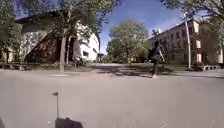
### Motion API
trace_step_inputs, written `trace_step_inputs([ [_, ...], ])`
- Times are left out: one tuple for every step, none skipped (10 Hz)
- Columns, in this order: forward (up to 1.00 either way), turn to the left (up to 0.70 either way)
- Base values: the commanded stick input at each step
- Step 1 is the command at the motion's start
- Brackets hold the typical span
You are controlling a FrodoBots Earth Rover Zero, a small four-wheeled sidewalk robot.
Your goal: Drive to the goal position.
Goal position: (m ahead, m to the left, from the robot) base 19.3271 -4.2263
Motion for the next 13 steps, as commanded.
trace_step_inputs([
  [1.00, 0.00],
  [1.00, 0.00],
  [1.00, 0.00],
  [1.00, 0.00],
  [1.00, 0.00],
  [1.00, 0.00],
  [1.00, 0.00],
  [1.00, 0.00],
  [1.00, 0.00],
  [1.00, 0.00],
  [1.00, 0.00],
  [1.00, 0.00],
  [1.00, 0.00],
])
